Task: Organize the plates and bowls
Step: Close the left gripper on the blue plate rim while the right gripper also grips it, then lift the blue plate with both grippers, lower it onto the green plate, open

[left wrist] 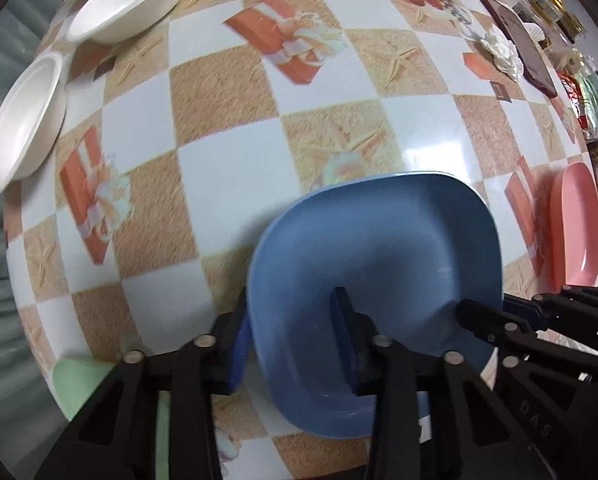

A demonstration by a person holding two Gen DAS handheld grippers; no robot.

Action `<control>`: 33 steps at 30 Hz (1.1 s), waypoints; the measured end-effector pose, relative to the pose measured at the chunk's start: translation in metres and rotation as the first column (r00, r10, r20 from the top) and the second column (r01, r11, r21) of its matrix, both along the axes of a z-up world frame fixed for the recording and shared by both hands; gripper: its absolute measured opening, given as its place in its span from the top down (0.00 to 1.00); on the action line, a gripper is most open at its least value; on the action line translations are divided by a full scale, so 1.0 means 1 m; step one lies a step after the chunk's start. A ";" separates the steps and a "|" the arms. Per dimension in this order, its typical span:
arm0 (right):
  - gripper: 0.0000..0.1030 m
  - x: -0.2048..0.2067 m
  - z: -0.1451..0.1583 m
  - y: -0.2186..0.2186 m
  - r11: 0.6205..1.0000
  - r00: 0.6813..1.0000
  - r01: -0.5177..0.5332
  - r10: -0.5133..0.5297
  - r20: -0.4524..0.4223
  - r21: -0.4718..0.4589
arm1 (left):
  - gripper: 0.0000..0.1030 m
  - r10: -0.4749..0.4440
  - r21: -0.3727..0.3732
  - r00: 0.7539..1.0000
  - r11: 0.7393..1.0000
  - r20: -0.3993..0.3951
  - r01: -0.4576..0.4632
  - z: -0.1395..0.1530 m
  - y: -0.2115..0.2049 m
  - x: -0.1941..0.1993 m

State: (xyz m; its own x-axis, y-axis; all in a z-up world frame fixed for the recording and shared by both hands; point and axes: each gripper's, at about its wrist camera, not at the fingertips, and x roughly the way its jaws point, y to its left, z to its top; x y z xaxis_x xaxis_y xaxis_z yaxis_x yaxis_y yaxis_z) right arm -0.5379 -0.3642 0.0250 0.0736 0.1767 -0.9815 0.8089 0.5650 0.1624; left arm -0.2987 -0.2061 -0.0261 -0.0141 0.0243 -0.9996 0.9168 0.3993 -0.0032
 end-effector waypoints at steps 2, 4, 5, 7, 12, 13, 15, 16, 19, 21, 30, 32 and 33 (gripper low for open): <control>0.87 0.000 -0.002 0.005 1.000 1.000 -0.007 0.007 -0.002 0.024 | 0.69 0.016 0.014 1.000 1.000 -0.017 -0.016 0.003 0.006 -0.012; 0.87 0.000 -0.003 0.011 0.999 1.000 -0.020 0.020 -0.005 0.045 | 0.69 0.024 0.026 0.999 0.999 -0.029 -0.023 0.007 0.008 -0.029; 0.87 -0.005 -0.006 0.017 0.997 1.000 -0.027 0.028 -0.009 0.067 | 0.69 0.023 0.032 0.999 0.999 -0.027 -0.022 0.009 0.009 -0.039; 0.87 -0.006 -0.005 0.024 0.996 0.999 -0.037 0.038 -0.019 0.076 | 0.69 0.012 0.041 1.000 0.999 -0.026 -0.011 0.013 0.011 -0.057; 0.87 -0.002 -0.010 0.029 0.995 0.999 -0.041 0.043 -0.028 0.089 | 0.69 -0.003 0.049 0.999 0.999 -0.036 0.005 0.025 0.009 -0.104; 0.87 0.000 -0.010 0.033 0.995 0.998 -0.048 0.050 -0.031 0.087 | 0.69 -0.002 0.049 0.999 0.999 -0.037 0.004 0.028 0.006 -0.114; 0.87 0.006 -0.014 0.032 0.994 0.998 -0.057 0.060 -0.033 0.090 | 0.69 0.000 0.047 0.999 0.999 -0.036 0.002 0.033 0.005 -0.125; 0.87 0.009 -0.014 0.035 0.994 0.997 -0.062 0.065 -0.033 0.091 | 0.69 0.000 0.044 0.999 0.999 -0.034 0.001 0.037 0.006 -0.128; 0.87 -0.017 -0.011 0.044 0.991 0.997 -0.068 0.072 -0.034 0.115 | 0.69 0.007 0.036 1.000 0.999 -0.030 -0.006 0.043 0.004 -0.139; 0.87 -0.016 -0.012 0.048 0.991 0.997 -0.070 0.074 -0.035 0.114 | 0.69 0.009 0.034 0.999 0.999 -0.032 -0.008 0.051 -0.002 -0.157; 0.87 -0.007 -0.004 0.056 0.993 0.996 -0.080 0.084 -0.043 0.092 | 0.69 -0.013 0.001 1.000 1.000 -0.017 0.013 0.076 0.028 -0.176; 0.87 -0.003 0.001 0.058 0.993 0.995 -0.088 0.091 -0.035 0.080 | 0.69 -0.012 -0.010 1.000 1.000 -0.011 0.012 0.084 0.033 -0.170; 0.87 -0.001 0.006 0.056 0.993 0.995 -0.093 0.095 -0.033 0.078 | 0.69 -0.009 -0.019 1.000 1.000 -0.006 0.008 0.092 0.032 -0.178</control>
